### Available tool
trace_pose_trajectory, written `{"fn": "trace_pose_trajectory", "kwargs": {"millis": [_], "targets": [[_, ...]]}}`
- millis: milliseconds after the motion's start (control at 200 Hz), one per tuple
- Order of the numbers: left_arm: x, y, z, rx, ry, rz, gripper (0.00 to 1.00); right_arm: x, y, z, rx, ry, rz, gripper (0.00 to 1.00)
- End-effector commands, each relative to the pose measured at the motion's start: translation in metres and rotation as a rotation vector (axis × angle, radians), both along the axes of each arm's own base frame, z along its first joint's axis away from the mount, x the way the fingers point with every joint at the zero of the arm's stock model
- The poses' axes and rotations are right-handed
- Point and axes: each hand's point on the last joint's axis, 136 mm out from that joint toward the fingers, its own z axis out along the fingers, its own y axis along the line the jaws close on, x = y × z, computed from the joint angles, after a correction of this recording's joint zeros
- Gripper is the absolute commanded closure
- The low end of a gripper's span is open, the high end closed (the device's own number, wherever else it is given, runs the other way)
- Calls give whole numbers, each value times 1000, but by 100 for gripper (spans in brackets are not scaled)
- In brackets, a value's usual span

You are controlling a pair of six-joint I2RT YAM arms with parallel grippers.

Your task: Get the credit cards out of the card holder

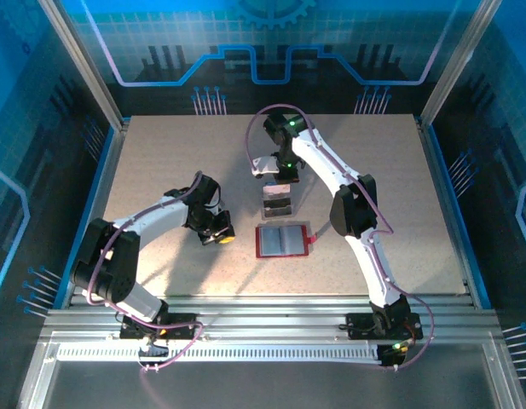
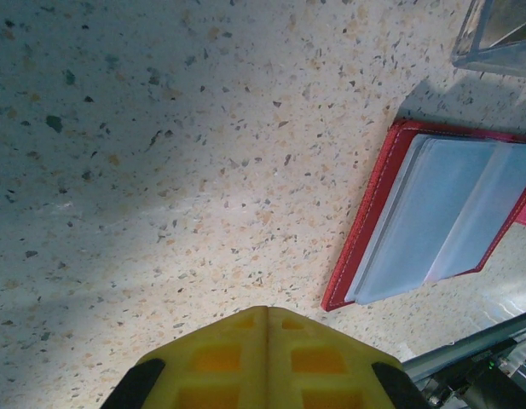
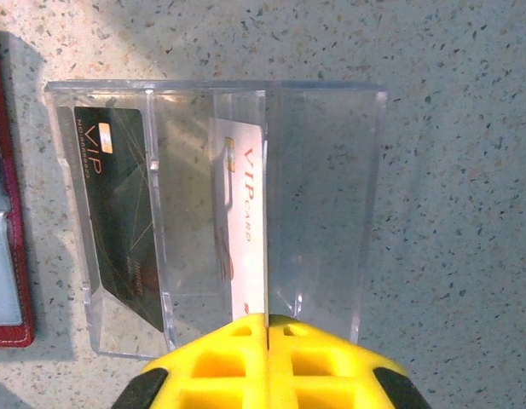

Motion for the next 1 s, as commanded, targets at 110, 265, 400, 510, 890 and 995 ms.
{"fn": "trace_pose_trajectory", "kwargs": {"millis": [110,265,400,510,890,995], "targets": [[-8,5,6,7,4,-12,97,-11,-5,-12,-48,63,-7,100],[-7,6,8,11,0,-11,97,-8,-1,-14,-42,50,-1,99],[-8,7,10,13,-1,-10,97,-1,4,-9,-18,10,0,85],[-8,7,9,16,0,-9,97,5,6,-4,-10,-22,-2,81],[-8,7,12,6,-20,-4,97,22,8,22,13,-136,-41,77],[-6,6,14,-1,-29,0,97,23,8,30,27,-156,-53,74]]}}
